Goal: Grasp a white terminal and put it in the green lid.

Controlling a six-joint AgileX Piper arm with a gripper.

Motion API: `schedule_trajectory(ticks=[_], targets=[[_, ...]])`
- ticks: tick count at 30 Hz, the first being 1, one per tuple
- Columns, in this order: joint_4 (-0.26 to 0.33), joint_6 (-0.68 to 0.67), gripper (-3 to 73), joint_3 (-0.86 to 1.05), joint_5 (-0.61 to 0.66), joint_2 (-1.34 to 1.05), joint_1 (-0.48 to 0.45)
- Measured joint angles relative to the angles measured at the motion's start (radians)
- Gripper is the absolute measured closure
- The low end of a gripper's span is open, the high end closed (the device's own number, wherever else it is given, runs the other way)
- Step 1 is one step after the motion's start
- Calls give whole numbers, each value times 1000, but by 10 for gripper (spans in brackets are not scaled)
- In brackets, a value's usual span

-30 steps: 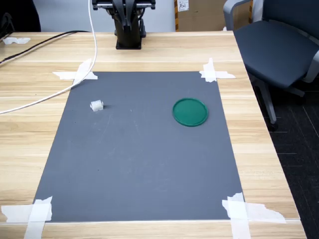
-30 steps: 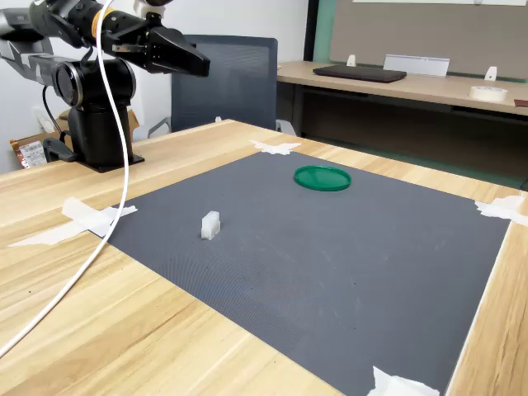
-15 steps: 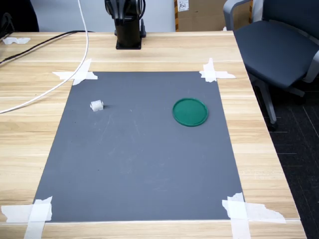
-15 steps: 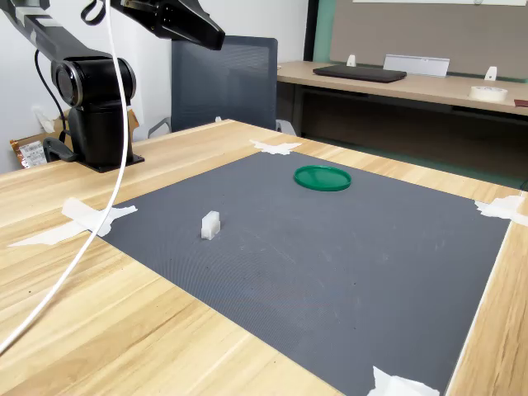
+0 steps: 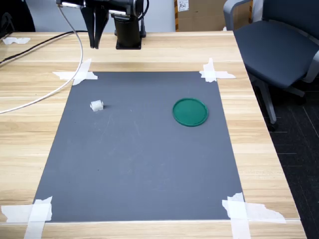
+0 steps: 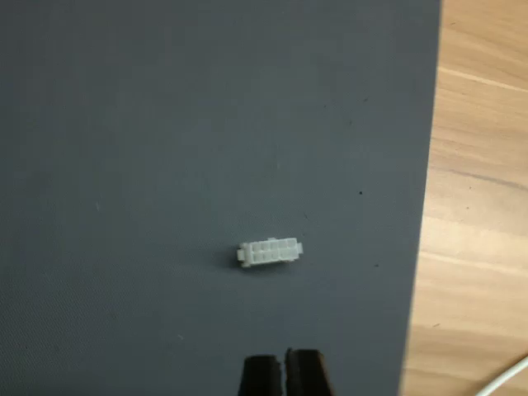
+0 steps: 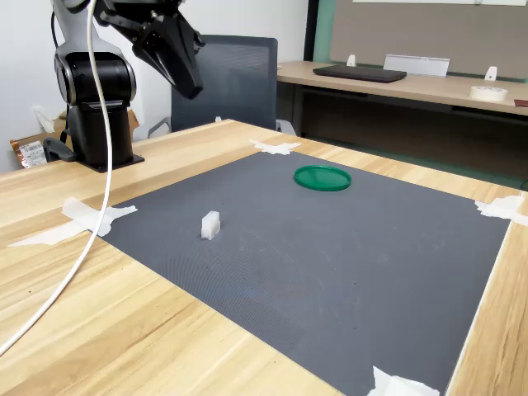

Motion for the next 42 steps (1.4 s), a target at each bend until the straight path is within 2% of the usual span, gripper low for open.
schedule_trajectory(ticks=[3,9,14,21,27,32,39,42], targets=[[-6,-77,723,-98,79,60,-1],[32,-278,723,-296,281,185,-1],[12,-456,723,-366,422,277,-1],[-6,-638,723,-380,417,366,-1],[-74,-742,684,-386,466,428,-1],[-107,-819,558,-430,507,490,-1],[-103,-844,228,-509,484,592,-1],[-100,-851,127,-511,456,626,-1]])
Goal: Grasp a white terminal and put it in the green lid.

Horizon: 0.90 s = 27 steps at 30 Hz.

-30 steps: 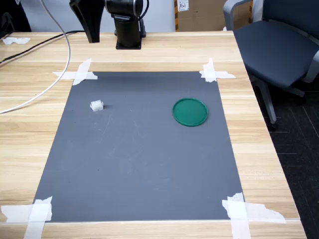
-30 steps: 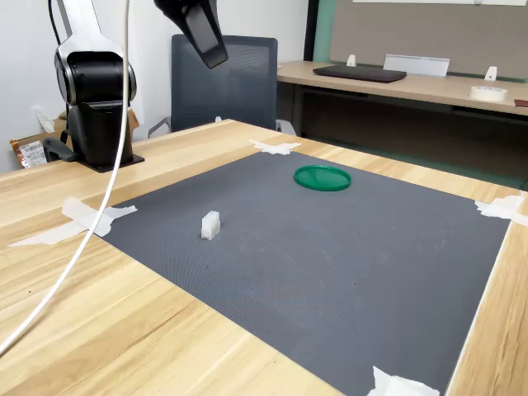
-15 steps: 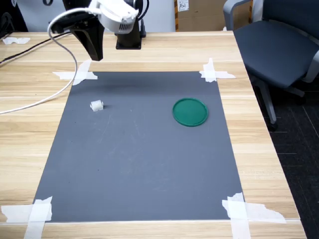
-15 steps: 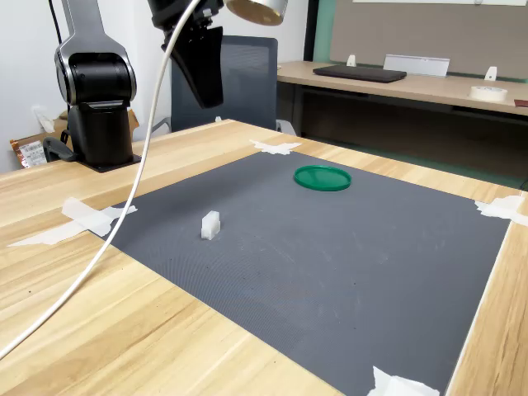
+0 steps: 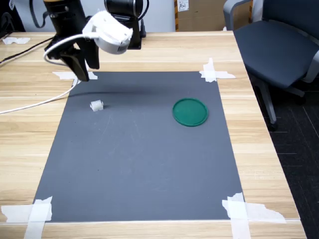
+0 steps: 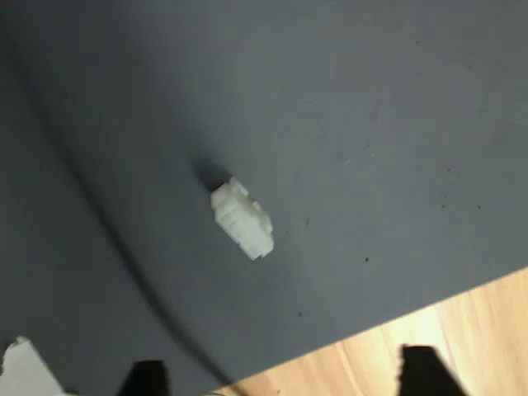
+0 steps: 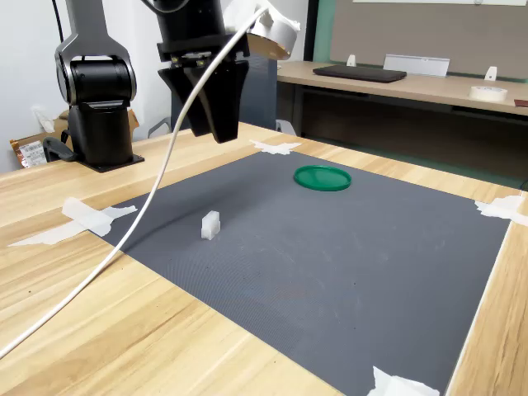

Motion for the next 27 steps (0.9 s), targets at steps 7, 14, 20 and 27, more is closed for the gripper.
schedule_trajectory(ticks=[7,14,20,27], targets=[[-3,-47,46,-2,-11,42,0],[-18,-8,42,-1,-13,49,-1],[-18,71,42,18,-21,60,-1],[-22,144,42,77,-119,70,-2]])
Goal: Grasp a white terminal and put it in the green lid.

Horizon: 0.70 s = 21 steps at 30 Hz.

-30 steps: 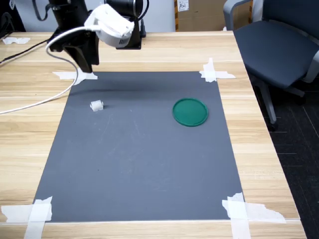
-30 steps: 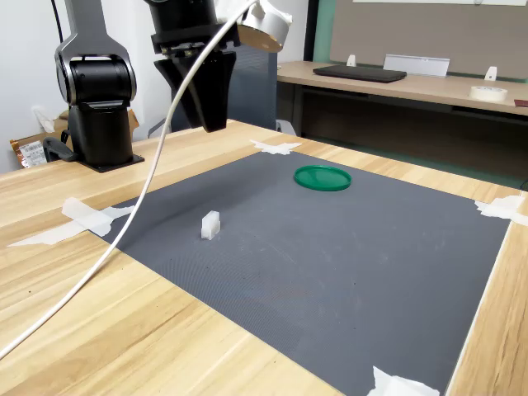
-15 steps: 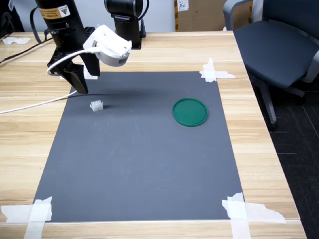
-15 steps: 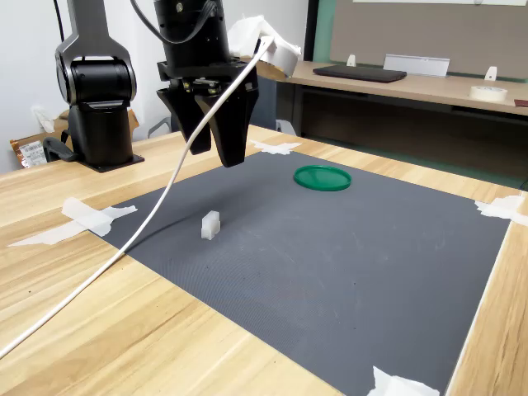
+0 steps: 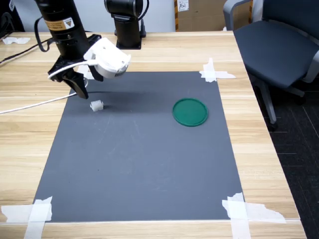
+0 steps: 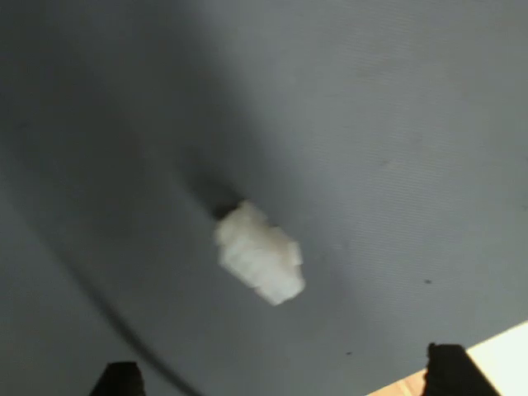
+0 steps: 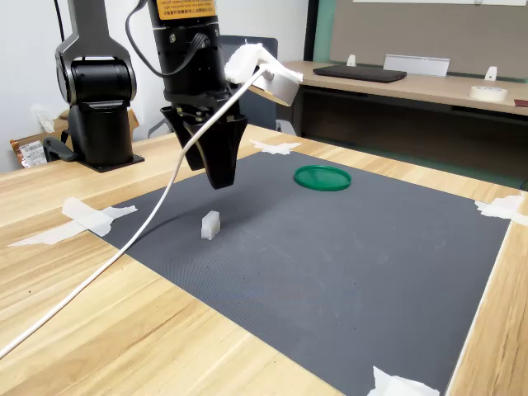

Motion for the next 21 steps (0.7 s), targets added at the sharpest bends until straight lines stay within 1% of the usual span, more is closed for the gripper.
schedule_trajectory(ticks=[3,13,21], targets=[[1,62,42,8,-24,0,0],[5,209,42,8,-23,34,0],[-3,232,44,8,-23,75,0]])
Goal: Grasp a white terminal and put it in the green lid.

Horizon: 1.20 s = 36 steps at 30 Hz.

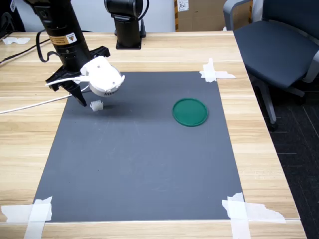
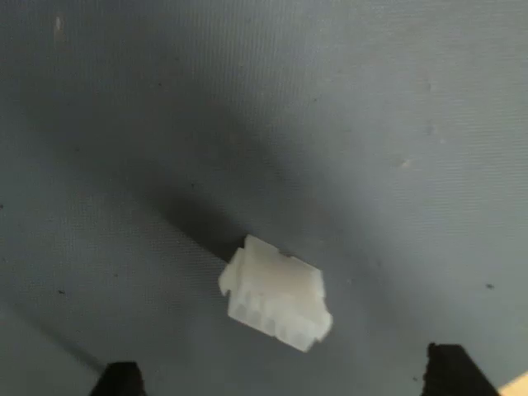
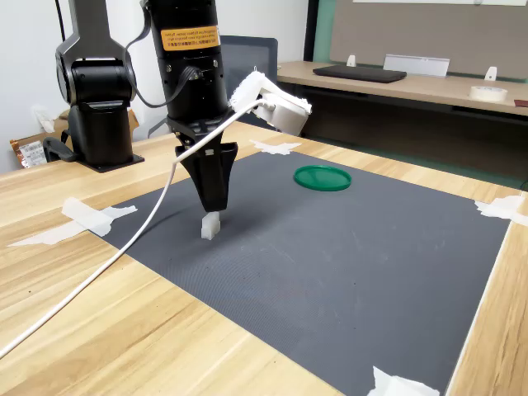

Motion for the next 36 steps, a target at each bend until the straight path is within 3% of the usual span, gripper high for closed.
schedule_trajectory(ticks=[9,14,22,29,36], targets=[[-65,-83,44,0,-3,49,0],[-64,-178,44,0,-8,49,0],[-71,-470,44,0,-16,50,0],[-73,-638,44,0,-34,54,0],[-29,-739,44,0,-39,64,12]])
